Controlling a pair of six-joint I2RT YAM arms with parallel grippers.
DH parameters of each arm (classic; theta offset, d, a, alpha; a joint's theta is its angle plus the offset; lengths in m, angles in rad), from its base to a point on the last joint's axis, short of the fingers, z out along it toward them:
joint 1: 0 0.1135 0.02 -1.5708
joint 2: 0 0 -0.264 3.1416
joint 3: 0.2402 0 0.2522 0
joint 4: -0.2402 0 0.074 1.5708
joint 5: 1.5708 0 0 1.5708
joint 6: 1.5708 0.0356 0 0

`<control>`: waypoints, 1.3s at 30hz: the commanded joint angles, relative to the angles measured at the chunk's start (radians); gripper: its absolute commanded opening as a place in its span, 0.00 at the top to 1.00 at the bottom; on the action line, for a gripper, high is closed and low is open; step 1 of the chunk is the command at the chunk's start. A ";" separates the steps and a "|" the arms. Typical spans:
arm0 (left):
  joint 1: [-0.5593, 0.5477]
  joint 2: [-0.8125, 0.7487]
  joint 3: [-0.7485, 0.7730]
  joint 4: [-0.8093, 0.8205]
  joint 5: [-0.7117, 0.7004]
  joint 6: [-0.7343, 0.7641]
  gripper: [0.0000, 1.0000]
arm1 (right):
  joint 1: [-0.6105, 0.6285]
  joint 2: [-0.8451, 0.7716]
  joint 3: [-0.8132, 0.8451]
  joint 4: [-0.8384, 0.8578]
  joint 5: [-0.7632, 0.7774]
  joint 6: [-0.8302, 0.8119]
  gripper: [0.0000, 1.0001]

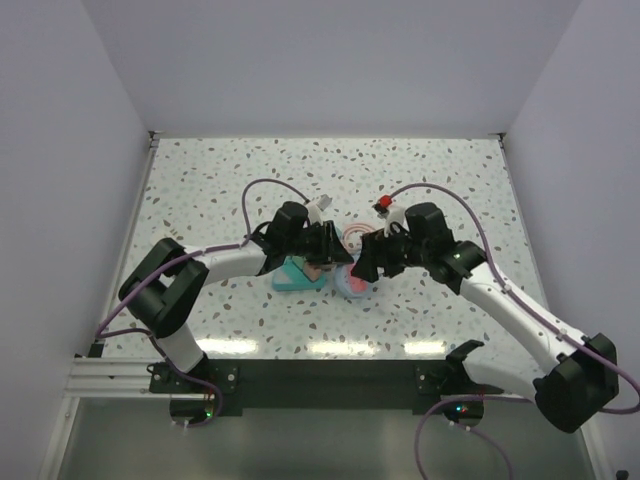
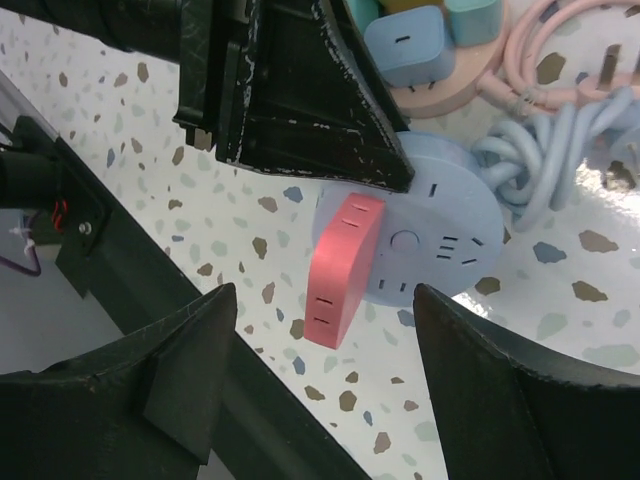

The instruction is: Pull the plug off the socket

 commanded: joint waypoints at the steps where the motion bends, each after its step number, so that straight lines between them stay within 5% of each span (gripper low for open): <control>1: 0.000 -0.016 0.003 0.129 0.027 -0.045 1.00 | 0.059 0.057 0.000 0.037 0.024 -0.040 0.26; 7: -0.001 -0.026 0.005 0.166 0.047 -0.083 1.00 | 0.165 0.160 0.033 0.023 0.208 -0.048 0.37; 8: -0.001 -0.030 0.006 0.169 0.049 -0.085 1.00 | 0.170 0.169 0.039 0.018 0.265 -0.041 0.48; 15: -0.003 -0.033 -0.003 0.164 0.095 -0.071 1.00 | 0.170 0.121 0.017 0.042 0.354 -0.056 0.83; 16: -0.004 -0.031 -0.004 0.171 0.104 -0.065 1.00 | 0.170 0.115 0.013 0.046 0.331 -0.079 0.94; 20: -0.019 -0.001 0.003 0.168 0.159 -0.040 0.49 | 0.171 0.101 0.002 0.053 0.274 -0.132 1.00; 25: -0.042 0.044 0.032 0.172 0.194 -0.030 0.24 | 0.170 0.086 -0.012 0.081 0.234 -0.148 1.00; 29: -0.044 0.119 0.084 0.111 0.237 0.004 0.18 | 0.171 0.055 -0.016 0.098 0.250 -0.160 1.00; 34: -0.044 0.171 0.155 -0.039 0.248 0.081 0.28 | 0.170 0.043 -0.012 0.095 0.277 -0.169 1.00; 39: -0.056 0.187 0.169 -0.009 0.329 0.081 0.80 | 0.170 0.051 -0.009 0.090 0.335 -0.168 1.00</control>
